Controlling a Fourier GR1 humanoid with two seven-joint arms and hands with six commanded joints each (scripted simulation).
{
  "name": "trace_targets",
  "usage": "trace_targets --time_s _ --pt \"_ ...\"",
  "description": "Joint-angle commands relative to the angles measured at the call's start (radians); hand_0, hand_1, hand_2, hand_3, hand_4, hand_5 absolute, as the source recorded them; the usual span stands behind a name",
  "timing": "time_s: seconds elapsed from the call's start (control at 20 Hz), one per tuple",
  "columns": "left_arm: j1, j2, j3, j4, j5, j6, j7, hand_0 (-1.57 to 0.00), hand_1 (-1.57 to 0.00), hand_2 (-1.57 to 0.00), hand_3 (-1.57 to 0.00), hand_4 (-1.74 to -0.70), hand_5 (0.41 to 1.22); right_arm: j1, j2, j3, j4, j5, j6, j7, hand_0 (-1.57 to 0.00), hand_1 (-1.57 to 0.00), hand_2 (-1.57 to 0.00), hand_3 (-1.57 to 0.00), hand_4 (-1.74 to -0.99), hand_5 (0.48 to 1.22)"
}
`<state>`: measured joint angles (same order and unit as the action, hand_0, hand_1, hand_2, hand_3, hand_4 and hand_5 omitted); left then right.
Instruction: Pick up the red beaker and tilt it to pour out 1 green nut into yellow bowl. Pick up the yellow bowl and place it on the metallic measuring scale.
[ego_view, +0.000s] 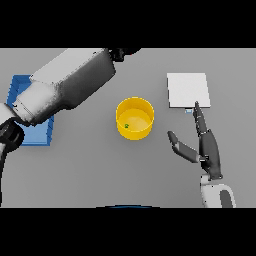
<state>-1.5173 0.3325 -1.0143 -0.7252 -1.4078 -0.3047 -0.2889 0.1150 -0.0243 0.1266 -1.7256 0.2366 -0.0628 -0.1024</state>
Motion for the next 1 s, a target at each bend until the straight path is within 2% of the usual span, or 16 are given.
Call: trace_targets --time_s 0.0,0.1,0.2,0.35,0.45,0.65,0.75,0.9,0.95 --pt "-0.025 0.011 0.035 0.026 0.016 0.022 0.007 -1.57 -1.57 -1.57 -1.57 -1.72 1.221 -0.004 0.001 0.004 0.003 -0.004 0.007 0.001 0.00 0.00 0.00 0.00 -1.131 0.553" --pt "-0.080 0.032 0.125 0.104 0.063 0.028 0.050 -1.57 -1.57 -1.57 -1.57 -1.72 1.221 -0.002 0.003 0.007 0.007 -0.016 0.021 -0.022 0.00 0.00 0.00 0.00 -1.117 0.554" --pt "-0.114 0.063 0.247 0.189 0.146 -0.006 0.106 -1.57 -1.57 -1.57 -1.57 -1.73 1.221 0.003 -0.001 0.007 0.003 -0.027 0.030 -0.033 0.00 0.00 0.00 0.00 -1.104 0.563" --pt "-0.115 0.133 0.513 0.296 0.359 -0.058 0.216 -1.57 -1.57 -1.57 -1.51 -1.73 1.221 -0.013 -0.006 0.008 0.009 -0.034 0.041 -0.033 0.00 0.00 0.00 0.00 -1.105 0.578" --pt "-0.087 0.193 0.668 0.357 0.498 -0.053 0.240 -1.57 -1.57 -1.57 -1.52 -1.74 1.221 -0.017 -0.004 0.013 0.014 -0.035 0.045 -0.031 0.00 0.00 0.00 0.00 -1.116 0.582" --pt "0.047 0.269 0.864 0.402 0.693 0.033 0.305 -1.57 -1.57 -1.57 -1.55 -1.74 1.221 -0.037 -0.019 0.011 0.035 -0.006 0.030 -0.016 0.00 0.00 0.00 0.00 -1.127 0.606" --pt "0.146 0.280 0.913 0.386 0.752 0.095 0.411 -1.57 -1.57 -1.57 -1.56 -1.74 1.221 -0.036 -0.018 0.024 0.030 0.002 0.035 -0.031 0.00 0.00 0.00 0.00 -1.132 0.621" --pt "0.302 0.288 0.986 0.302 0.854 0.193 0.478 -1.57 -1.57 -1.57 -1.56 -1.74 1.221 -0.034 -0.034 0.019 0.034 -0.005 0.049 -0.026 0.00 0.00 0.00 0.00 -1.134 0.632" --pt "0.340 0.285 1.014 0.275 0.889 0.217 0.527 -1.57 -1.57 -1.57 -1.57 -1.74 1.221 -0.033 -0.037 0.017 0.031 -0.010 0.053 -0.021 0.00 0.00 0.00 0.00 -1.133 0.640"
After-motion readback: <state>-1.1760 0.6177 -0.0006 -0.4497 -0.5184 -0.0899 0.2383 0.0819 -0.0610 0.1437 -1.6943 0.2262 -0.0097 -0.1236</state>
